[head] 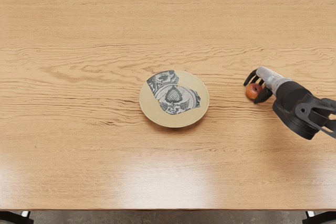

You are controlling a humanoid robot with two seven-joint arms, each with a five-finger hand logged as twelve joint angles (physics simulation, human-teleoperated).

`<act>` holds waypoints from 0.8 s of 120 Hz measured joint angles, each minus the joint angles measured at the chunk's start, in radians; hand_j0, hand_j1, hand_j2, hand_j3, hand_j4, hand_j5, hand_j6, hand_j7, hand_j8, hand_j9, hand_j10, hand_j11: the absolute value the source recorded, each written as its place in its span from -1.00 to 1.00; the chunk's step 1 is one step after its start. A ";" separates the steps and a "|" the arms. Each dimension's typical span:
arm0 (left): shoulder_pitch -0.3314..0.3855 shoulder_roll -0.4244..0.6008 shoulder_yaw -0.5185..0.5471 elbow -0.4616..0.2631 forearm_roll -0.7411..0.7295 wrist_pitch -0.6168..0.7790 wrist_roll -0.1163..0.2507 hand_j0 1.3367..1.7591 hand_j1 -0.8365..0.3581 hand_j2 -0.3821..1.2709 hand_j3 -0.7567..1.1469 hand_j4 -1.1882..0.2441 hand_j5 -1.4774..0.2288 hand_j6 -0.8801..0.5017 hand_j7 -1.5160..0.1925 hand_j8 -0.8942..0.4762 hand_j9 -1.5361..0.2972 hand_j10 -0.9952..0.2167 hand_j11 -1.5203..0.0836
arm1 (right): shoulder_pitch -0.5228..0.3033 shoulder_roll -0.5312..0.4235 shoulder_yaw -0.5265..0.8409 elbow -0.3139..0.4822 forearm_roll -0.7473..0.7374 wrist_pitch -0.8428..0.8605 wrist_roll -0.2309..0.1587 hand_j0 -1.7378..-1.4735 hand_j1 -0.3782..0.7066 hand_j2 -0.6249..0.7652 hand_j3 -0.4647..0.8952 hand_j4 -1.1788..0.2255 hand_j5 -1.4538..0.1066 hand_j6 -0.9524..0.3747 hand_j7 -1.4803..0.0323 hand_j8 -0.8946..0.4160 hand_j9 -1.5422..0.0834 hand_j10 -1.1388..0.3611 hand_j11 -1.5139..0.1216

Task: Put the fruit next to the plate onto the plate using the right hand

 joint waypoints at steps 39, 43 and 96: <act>0.000 0.000 0.000 0.000 0.000 0.000 0.000 0.52 0.52 -0.48 -0.21 0.34 0.38 -0.06 0.42 -0.03 0.35 0.26 0.52 | 0.051 -0.007 0.000 0.006 0.099 0.041 0.000 -0.36 0.16 0.32 -0.32 -0.33 -0.29 -0.35 -0.24 -0.38 -0.22 -0.42 -0.26; 0.000 0.000 0.000 0.000 0.000 0.000 0.000 0.52 0.52 -0.48 -0.21 0.34 0.38 -0.06 0.42 -0.03 0.35 0.26 0.52 | 0.062 -0.011 0.000 0.007 0.114 0.054 0.000 -0.36 0.16 0.36 -0.32 -0.33 -0.30 -0.36 -0.25 -0.40 -0.23 -0.42 -0.27; 0.000 0.000 0.000 0.000 0.000 0.000 0.000 0.52 0.52 -0.48 -0.21 0.34 0.38 -0.06 0.42 -0.03 0.35 0.26 0.52 | 0.212 -0.076 0.009 0.030 0.372 0.310 0.000 -0.39 0.16 0.29 -0.32 -0.21 -0.17 -0.38 -0.11 -0.42 -0.10 -0.31 -0.14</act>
